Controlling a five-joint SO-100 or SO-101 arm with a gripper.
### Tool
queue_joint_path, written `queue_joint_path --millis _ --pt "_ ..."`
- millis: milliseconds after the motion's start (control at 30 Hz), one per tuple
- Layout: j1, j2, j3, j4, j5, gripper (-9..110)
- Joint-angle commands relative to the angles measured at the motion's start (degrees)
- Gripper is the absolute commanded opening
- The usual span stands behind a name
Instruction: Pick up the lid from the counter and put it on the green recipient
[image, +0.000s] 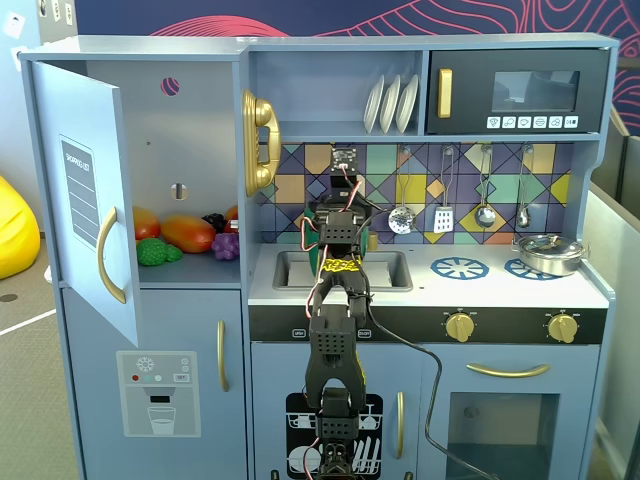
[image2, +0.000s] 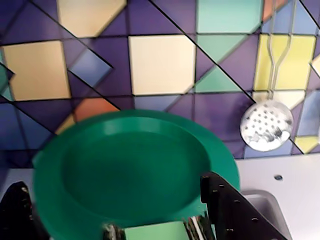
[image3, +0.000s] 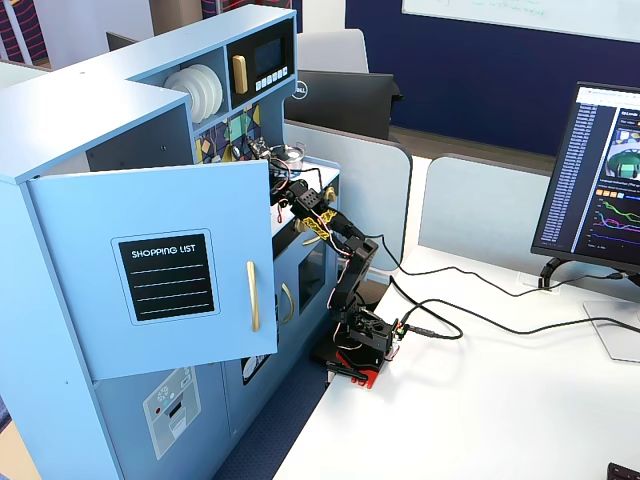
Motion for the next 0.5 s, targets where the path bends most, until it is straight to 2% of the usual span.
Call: queue_joint_path --millis 0,200,467 --pt "-2.2 7.03 -1.93 -1.93 -1.58 39" --pt "-2.9 18.98 0.97 2.72 -3.6 37" --pt "0.53 41.31 15.47 17.05 -2.81 36"
